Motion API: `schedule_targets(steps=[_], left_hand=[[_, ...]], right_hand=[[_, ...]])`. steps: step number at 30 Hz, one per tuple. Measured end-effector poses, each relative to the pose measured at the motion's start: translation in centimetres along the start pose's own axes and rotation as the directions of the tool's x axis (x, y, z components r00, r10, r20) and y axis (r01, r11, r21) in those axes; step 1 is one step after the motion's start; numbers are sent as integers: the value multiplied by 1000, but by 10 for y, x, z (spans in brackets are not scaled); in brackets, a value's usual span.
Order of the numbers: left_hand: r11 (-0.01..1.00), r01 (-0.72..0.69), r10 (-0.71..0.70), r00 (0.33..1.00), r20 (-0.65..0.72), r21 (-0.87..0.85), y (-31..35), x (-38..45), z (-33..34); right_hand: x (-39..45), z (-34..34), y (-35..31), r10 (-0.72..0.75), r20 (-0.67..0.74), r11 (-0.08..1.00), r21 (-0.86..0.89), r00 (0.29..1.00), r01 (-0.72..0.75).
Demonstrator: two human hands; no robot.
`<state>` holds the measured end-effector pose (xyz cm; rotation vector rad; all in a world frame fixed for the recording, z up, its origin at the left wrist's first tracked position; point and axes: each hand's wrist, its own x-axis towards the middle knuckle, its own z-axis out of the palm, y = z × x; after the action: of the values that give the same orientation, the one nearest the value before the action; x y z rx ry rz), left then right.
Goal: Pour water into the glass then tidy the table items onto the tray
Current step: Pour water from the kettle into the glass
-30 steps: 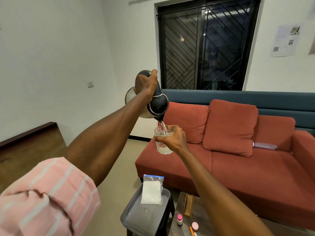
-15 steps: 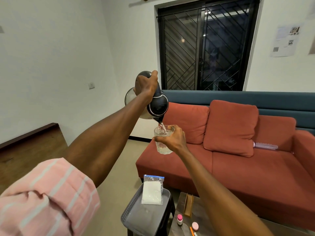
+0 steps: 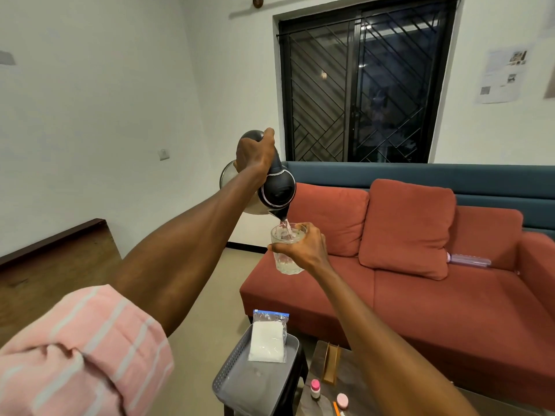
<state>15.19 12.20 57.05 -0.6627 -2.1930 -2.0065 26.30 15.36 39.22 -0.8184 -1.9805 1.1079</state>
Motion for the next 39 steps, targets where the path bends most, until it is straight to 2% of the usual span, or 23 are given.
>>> schedule_targets(steps=[8,15,17,21,24,29,34,39], left_hand=[[994,68,-69,998,-12,-91,-9,-4,0],[909,255,-280,960,-31,-329,-27,-7,-7],[859,332,-373,927,-32,-391,-38,-8,-9],[738,476,-572,817,-68,-479,-76,-12,-20],[681,578,-670,739,-66,-450,-119,-20,-27],[597,653,-753,657,-44,-465,-195,-42,-34],[556,676,-804,586,-105,-484,-244,-58,-41],[467,737,-874,469,-128,-488,-313,-65,-41]], right_hand=[[3,-10,5,-33,-11,999,27,999,34],[6,-20,22,-43,-5,998,50,999,43],[6,-22,31,-39,-1,998,56,999,39],[4,-23,53,-22,0,996,83,1000,22],[2,-20,75,-3,27,995,96,1000,1],[-9,-3,125,62,85,998,25,994,-64],[-14,15,152,105,92,994,21,990,-108],[-21,52,189,180,105,984,-21,978,-179]])
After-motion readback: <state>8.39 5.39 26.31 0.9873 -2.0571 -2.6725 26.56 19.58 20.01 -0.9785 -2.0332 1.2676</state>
